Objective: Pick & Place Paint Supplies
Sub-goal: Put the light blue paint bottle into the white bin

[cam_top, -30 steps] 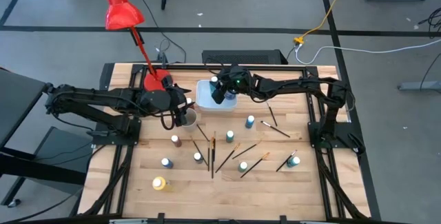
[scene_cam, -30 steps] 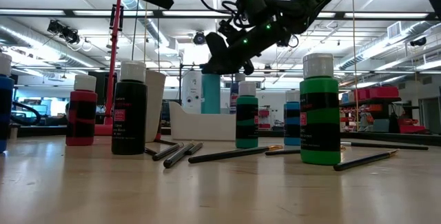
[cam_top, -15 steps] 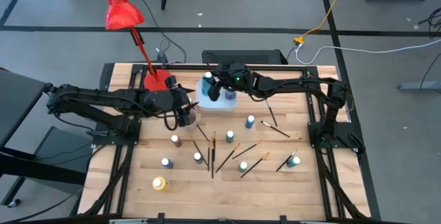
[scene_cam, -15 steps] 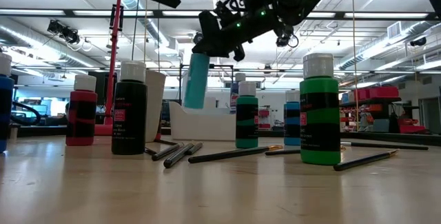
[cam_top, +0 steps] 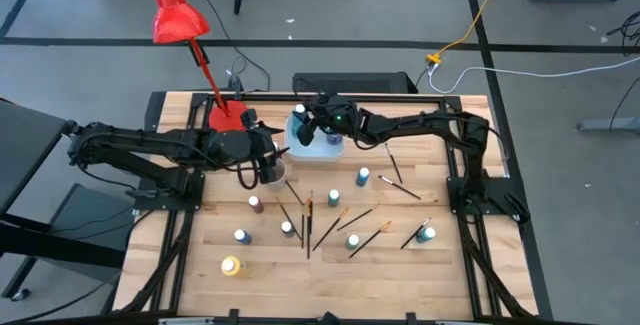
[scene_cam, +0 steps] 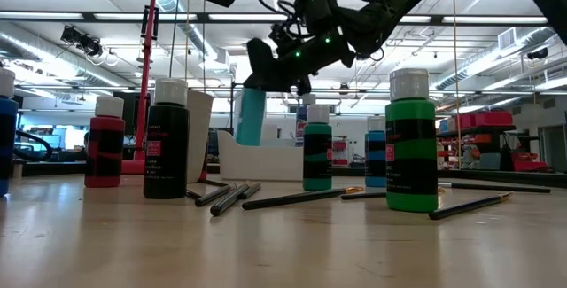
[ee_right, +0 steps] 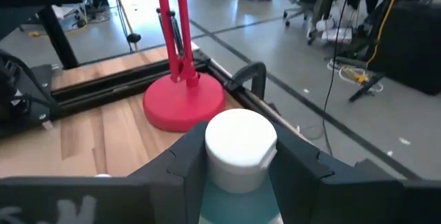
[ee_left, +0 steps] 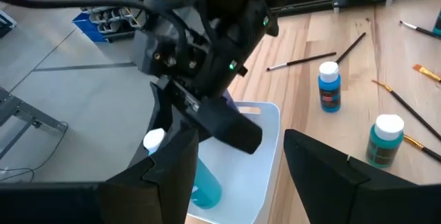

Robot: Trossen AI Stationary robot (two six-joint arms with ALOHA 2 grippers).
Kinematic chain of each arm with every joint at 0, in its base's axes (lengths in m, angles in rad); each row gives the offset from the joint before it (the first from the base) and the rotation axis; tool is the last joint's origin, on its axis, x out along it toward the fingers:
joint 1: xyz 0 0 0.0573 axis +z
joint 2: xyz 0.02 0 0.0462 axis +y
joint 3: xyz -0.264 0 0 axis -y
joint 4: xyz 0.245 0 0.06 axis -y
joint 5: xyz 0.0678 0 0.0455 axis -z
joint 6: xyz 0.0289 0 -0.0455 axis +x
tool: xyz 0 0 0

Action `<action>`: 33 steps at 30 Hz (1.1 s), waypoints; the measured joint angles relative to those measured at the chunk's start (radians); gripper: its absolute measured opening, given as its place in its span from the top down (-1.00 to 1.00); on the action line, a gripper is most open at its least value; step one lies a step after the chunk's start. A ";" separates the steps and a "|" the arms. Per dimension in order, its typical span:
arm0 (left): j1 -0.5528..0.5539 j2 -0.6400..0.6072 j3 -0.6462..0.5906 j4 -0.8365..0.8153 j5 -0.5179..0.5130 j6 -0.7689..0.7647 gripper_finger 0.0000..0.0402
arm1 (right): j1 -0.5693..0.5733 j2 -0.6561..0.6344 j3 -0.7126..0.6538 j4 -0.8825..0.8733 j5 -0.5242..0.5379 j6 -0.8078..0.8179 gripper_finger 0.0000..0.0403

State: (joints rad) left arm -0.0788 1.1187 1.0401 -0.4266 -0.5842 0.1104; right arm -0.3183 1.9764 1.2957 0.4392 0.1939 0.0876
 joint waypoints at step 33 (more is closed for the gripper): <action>0.000 0.000 0.000 -0.004 0.002 0.021 -0.12 | -0.028 0.059 0.001 0.003 -0.051 -0.021 -0.10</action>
State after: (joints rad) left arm -0.0788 1.1187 1.0401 -0.4305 -0.5825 0.1318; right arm -0.3462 2.0353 1.2968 0.4420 0.1425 0.0666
